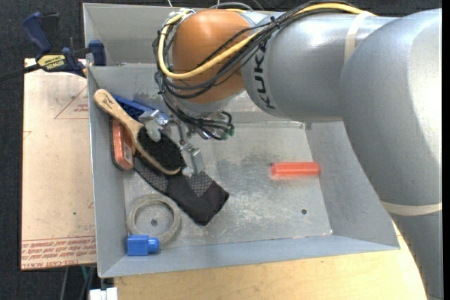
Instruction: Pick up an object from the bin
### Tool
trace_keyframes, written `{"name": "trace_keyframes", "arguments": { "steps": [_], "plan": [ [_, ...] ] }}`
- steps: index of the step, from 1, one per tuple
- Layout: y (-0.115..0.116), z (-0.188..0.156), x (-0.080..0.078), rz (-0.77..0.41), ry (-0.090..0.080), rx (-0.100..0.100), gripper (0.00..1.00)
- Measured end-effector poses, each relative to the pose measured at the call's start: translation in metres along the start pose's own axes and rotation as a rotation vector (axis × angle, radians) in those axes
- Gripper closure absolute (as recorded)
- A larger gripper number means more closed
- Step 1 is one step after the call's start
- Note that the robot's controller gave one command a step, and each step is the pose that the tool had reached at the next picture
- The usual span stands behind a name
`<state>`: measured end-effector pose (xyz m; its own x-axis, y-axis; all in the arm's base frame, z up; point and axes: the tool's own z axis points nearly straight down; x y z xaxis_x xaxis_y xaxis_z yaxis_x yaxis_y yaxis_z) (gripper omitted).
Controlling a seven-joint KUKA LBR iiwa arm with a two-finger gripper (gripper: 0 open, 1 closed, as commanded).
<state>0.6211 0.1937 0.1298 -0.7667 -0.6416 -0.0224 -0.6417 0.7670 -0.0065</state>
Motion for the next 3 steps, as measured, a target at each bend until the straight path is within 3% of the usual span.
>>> {"name": "trace_keyframes", "arguments": {
  "steps": [2, 3],
  "plan": [
    [0.001, 0.033, -0.011, 0.170, -0.006, 0.008, 0.00],
    [-0.007, 0.031, -0.017, -0.053, -0.004, 0.012, 0.00]
  ]
}}
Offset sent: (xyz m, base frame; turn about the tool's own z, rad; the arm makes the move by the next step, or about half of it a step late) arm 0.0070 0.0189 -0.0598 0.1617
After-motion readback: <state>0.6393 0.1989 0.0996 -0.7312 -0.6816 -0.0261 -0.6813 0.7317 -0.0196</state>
